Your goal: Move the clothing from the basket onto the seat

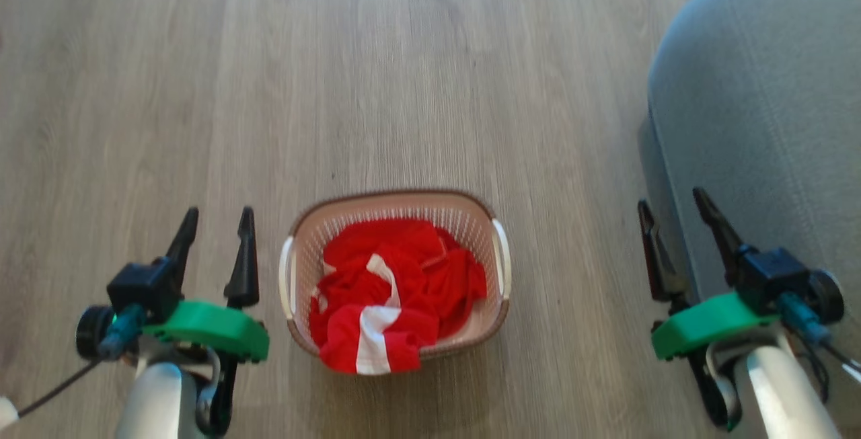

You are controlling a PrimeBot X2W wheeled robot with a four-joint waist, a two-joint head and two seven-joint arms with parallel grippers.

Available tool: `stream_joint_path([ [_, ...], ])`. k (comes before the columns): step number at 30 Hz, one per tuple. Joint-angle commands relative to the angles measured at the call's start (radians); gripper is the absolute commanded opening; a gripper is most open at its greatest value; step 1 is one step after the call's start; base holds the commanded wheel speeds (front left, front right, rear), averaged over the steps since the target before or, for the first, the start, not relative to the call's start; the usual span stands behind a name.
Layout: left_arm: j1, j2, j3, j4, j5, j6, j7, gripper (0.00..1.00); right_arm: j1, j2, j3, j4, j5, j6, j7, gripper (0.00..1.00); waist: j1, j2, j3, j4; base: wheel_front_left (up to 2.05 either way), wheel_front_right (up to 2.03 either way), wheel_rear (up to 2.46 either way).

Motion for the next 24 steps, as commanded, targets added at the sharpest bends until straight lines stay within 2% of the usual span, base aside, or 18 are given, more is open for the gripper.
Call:
stream_joint_path([
  [1, -0.047, 0.015, 0.024, -0.038, -0.002, 0.0, -0.013, 1.0, -0.042, -0.007, 0.015, -0.037, -0.002, 0.007, -0.01, 1.0, 0.0, 0.0, 0.061, -0.003, 0.0, 0.0, 0.0],
  [10, -0.198, 0.015, -0.015, -0.083, 0.029, -0.003, -0.013, 1.0, -0.178, 0.009, -0.007, -0.083, -0.001, 0.007, -0.01, 1.0, 0.0, 0.0, 0.347, -0.023, 0.0, 0.0, 0.0],
  [15, -0.294, 0.015, -0.056, -0.077, 0.074, -0.005, -0.013, 1.0, -0.249, 0.022, -0.014, -0.101, 0.003, 0.007, -0.01, 1.0, 0.0, 0.0, 0.47, -0.044, 0.0, 0.0, 0.0],
  [19, -0.375, 0.015, -0.109, -0.031, 0.118, -0.008, -0.013, 1.0, -0.289, 0.033, -0.007, -0.106, 0.01, 0.007, -0.01, 1.0, 0.0, 0.0, 0.537, -0.07, 0.0, 0.0, 0.0],
  [24, -0.479, 0.025, -0.175, 0.115, 0.186, -0.008, -0.01, 1.0, -0.315, 0.044, 0.0, -0.109, 0.022, 0.007, -0.01, 1.0, 0.0, 0.0, 0.595, -0.114, 0.0, 0.0, 0.0],
])
